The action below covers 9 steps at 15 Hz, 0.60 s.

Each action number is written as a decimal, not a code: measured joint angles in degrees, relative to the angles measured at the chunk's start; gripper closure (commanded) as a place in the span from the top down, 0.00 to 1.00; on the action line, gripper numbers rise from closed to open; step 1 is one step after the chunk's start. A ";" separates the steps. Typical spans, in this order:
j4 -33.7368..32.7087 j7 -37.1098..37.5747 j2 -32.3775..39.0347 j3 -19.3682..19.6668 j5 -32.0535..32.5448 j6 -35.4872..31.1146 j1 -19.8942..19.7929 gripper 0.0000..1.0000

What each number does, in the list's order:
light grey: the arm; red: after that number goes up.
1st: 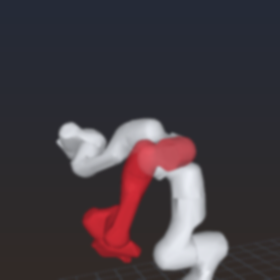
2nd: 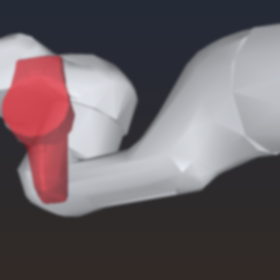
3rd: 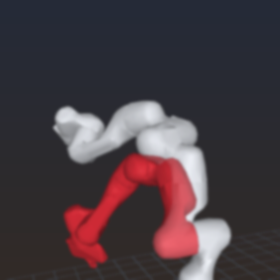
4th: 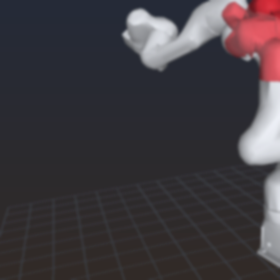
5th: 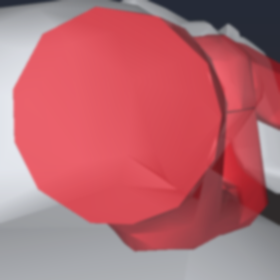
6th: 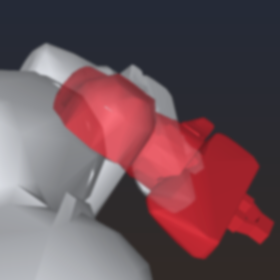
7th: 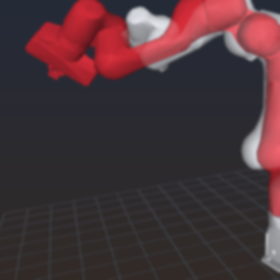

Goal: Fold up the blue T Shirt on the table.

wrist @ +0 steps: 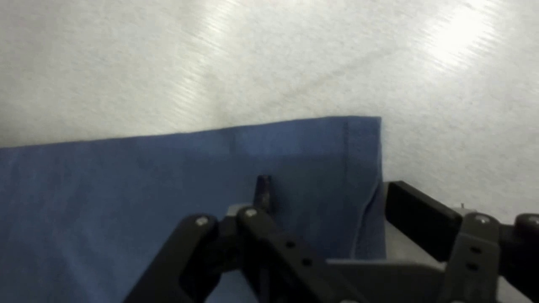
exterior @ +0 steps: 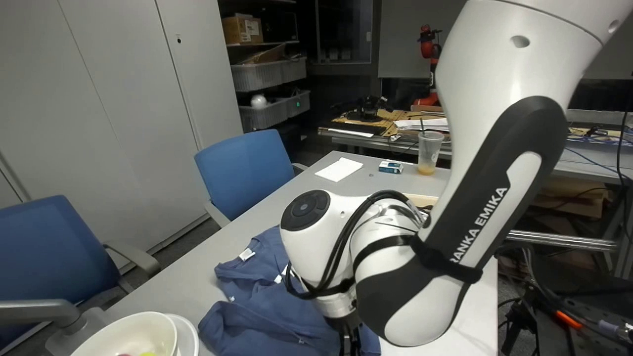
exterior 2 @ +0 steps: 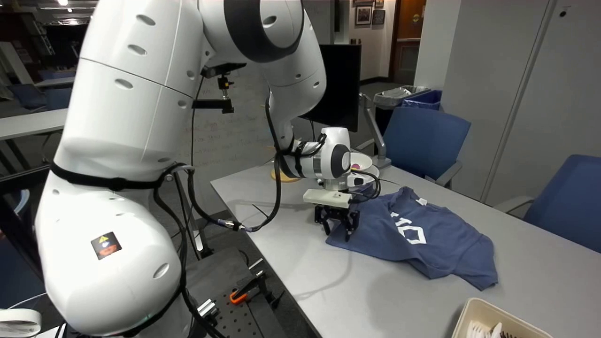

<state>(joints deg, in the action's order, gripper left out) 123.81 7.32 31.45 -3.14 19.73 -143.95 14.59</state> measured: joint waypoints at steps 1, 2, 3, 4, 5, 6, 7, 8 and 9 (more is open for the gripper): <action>-0.20 0.14 -0.05 0.00 0.00 0.27 0.07 0.32; -0.47 0.24 -0.06 0.03 0.00 0.60 0.07 0.25; -0.74 0.32 -0.06 0.07 0.00 0.95 0.07 0.18; -0.94 0.39 -0.06 0.11 0.00 1.14 0.07 0.09; -1.09 0.48 -0.07 0.16 0.00 1.17 0.07 0.03; -1.17 0.61 -0.10 0.20 0.00 1.17 0.07 0.00; -1.18 0.65 -0.16 0.21 0.00 1.17 0.07 0.00; -1.18 0.66 -0.19 0.20 0.00 1.17 0.07 0.03; -1.17 0.66 -0.20 0.20 0.00 1.17 0.07 0.03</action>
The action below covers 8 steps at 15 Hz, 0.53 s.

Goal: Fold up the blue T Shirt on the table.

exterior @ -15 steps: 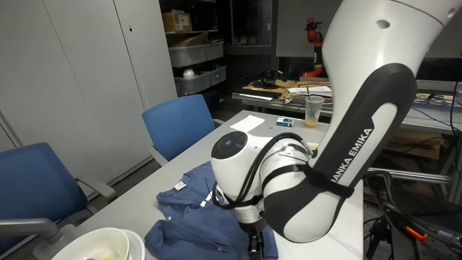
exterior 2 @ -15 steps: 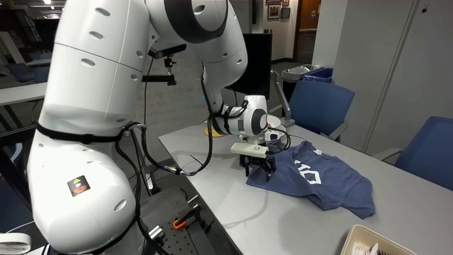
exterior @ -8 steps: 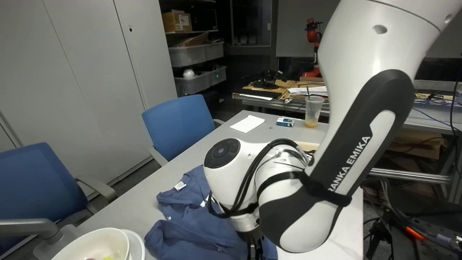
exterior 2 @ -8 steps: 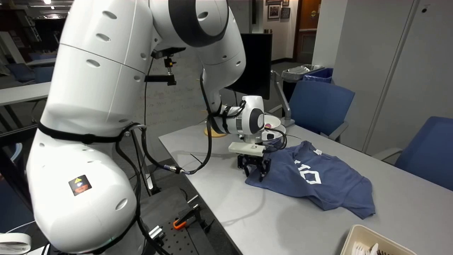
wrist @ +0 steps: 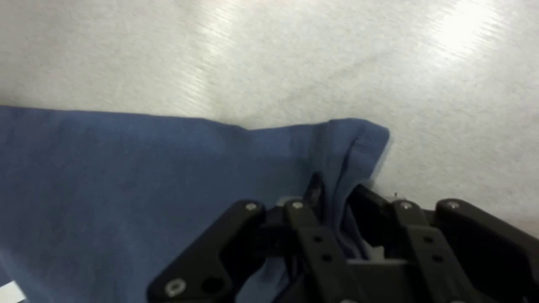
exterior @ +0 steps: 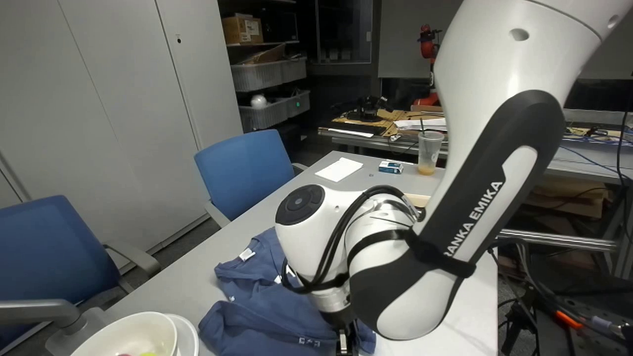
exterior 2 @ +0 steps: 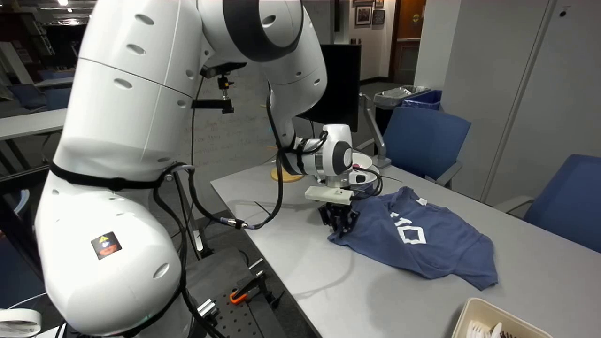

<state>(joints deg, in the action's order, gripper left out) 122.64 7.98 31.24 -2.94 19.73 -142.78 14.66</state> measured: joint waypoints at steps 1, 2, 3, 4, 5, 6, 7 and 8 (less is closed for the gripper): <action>0.04 0.08 -0.06 0.01 0.00 0.14 0.01 0.03; 0.08 0.30 -0.23 0.09 0.03 0.82 0.08 0.03; 0.09 0.94 -0.60 0.41 0.18 2.16 0.32 0.03; 0.10 1.68 -1.20 0.84 0.35 4.06 0.62 0.03; 0.12 2.51 -2.15 1.25 0.59 6.54 0.83 0.03; 0.15 3.25 -3.37 1.58 0.98 9.46 0.94 0.03; 0.18 4.15 -4.84 1.86 1.33 12.72 0.99 0.03; 0.19 4.92 -6.56 2.08 1.52 16.28 0.99 0.03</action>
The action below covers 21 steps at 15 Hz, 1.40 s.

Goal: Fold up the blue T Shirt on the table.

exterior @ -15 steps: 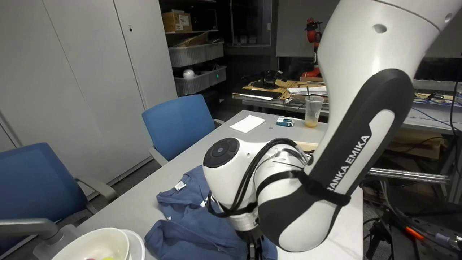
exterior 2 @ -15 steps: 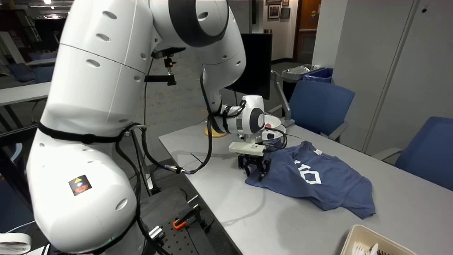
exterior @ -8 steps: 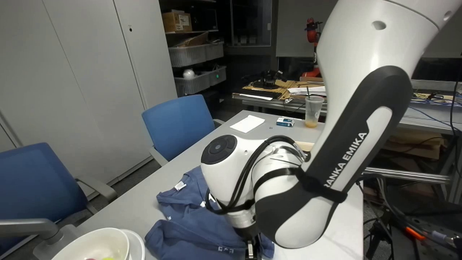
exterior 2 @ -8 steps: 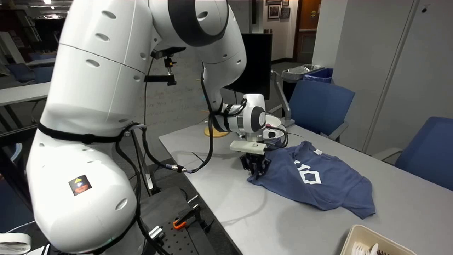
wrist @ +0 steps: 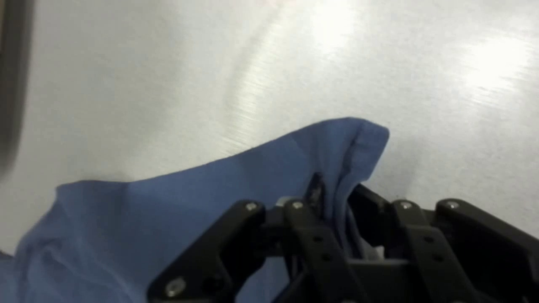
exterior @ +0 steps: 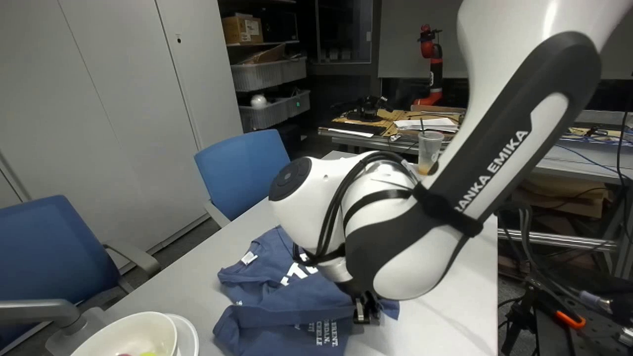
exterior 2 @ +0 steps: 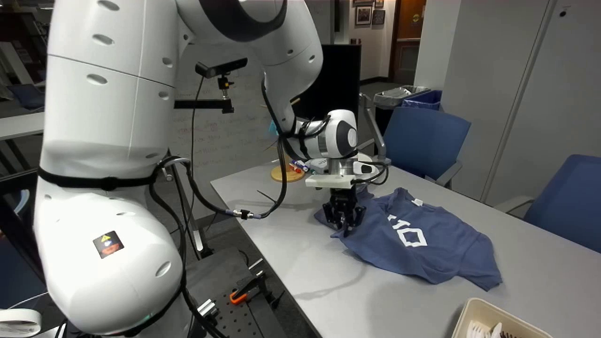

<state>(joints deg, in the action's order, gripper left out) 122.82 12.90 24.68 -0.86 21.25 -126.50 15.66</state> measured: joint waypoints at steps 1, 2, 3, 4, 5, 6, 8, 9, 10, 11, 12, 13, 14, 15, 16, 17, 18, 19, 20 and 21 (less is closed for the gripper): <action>-0.05 0.61 -1.77 0.05 0.07 3.46 0.00 0.03; -0.14 1.30 -3.59 0.03 0.30 6.74 0.00 0.03; -0.36 2.67 -5.29 0.04 1.06 9.90 0.00 0.03; -0.82 4.59 -6.70 0.09 2.27 12.89 -0.01 0.03; -1.53 6.69 -7.67 0.22 3.83 15.40 -0.05 0.03; -2.54 9.04 -8.15 0.43 5.74 17.15 -0.12 0.03; -4.94 13.39 -7.95 1.07 9.86 18.35 -0.51 0.03; -6.29 15.29 -7.45 1.54 12.08 18.25 -0.72 0.03; -7.71 17.01 -6.73 1.96 14.21 17.97 -1.03 0.03; -9.31 18.80 -5.75 2.38 15.95 17.29 -1.47 0.03; -10.98 20.51 -4.58 2.82 17.38 16.41 -1.93 0.03; -12.79 22.12 -3.23 3.32 18.59 15.40 -2.38 0.03; -14.66 23.66 -1.78 3.75 19.68 14.40 -2.84 0.03; -16.48 25.15 -0.33 4.18 20.91 13.32 -3.18 0.03; -18.12 26.71 1.00 4.61 22.09 12.26 -3.39 0.03; -19.63 28.28 2.22 5.00 23.09 11.37 -3.49 0.03; -20.97 29.99 3.30 5.34 24.08 10.63 -3.51 0.03; -22.18 31.80 4.27 5.59 25.13 10.06 -3.51 0.03; -23.26 33.62 5.13 5.76 26.29 9.65 -3.51 0.03; -24.22 35.44 5.88 5.90 27.65 9.44 -3.50 0.03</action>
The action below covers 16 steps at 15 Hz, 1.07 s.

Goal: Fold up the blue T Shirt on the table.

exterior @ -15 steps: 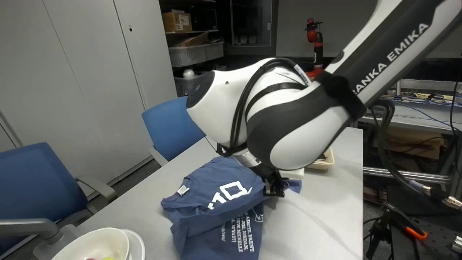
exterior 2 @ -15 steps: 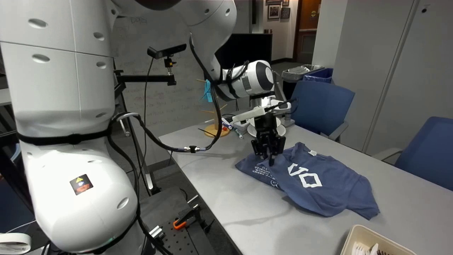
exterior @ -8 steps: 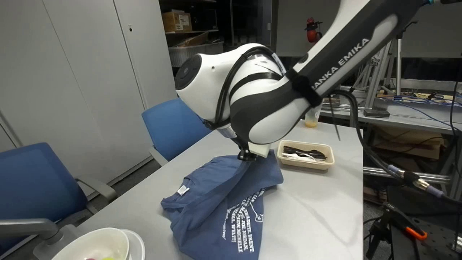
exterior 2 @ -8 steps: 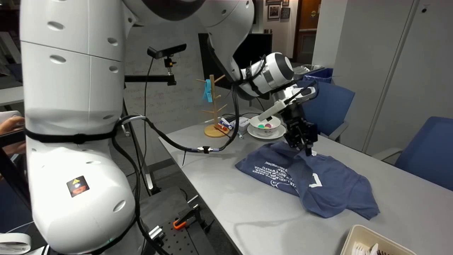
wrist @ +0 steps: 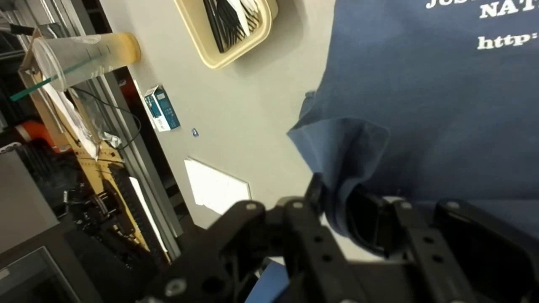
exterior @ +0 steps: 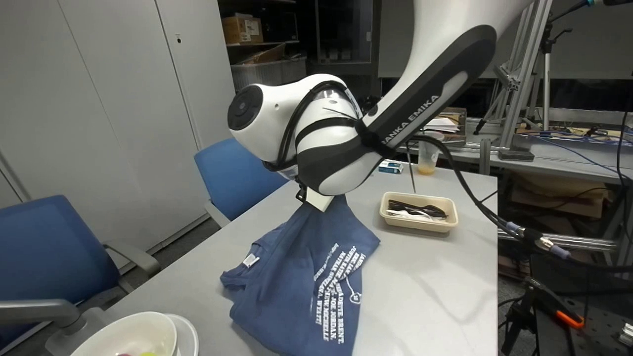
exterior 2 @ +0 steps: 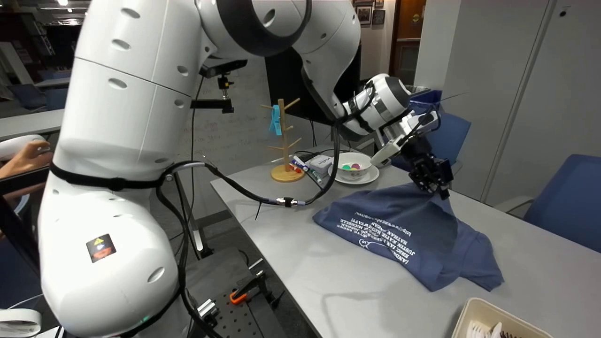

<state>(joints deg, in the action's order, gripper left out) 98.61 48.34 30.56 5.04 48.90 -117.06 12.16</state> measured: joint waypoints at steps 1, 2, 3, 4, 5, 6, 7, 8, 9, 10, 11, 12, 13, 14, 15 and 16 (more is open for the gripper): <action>-0.82 1.72 0.64 0.11 1.39 -0.01 0.00 0.03; -1.53 3.34 1.20 0.20 2.74 -0.01 0.00 0.03; -2.18 4.80 1.69 0.27 3.91 -0.01 0.00 0.03; -2.71 6.09 2.15 0.30 4.92 -0.01 0.00 0.03; -3.17 7.16 2.54 0.30 5.58 -0.01 0.00 0.03; -3.57 8.13 2.87 0.30 5.94 -0.01 0.00 0.03; -3.96 8.86 3.20 0.30 6.12 -0.01 0.00 0.03; -4.29 9.45 3.49 0.29 6.16 -0.01 0.00 0.03; -4.56 9.95 3.71 0.26 6.16 -0.01 0.00 0.03; -5.59 10.18 4.27 0.05 6.15 0.02 -0.01 0.03; -7.28 10.19 5.13 -0.24 6.06 0.02 0.00 0.03; -9.20 10.19 6.14 -0.56 5.87 0.02 0.01 0.03; -11.05 10.23 7.17 -0.90 5.59 0.01 0.01 0.03; -12.68 10.27 8.05 -1.13 5.26 -0.03 0.01 0.39; -14.17 10.28 8.88 -1.28 4.70 -0.04 0.01 0.40; -15.44 10.34 9.63 -1.42 4.14 -0.04 0.01 0.47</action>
<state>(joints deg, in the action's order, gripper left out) 83.17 58.68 40.19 3.62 53.04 -117.10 12.17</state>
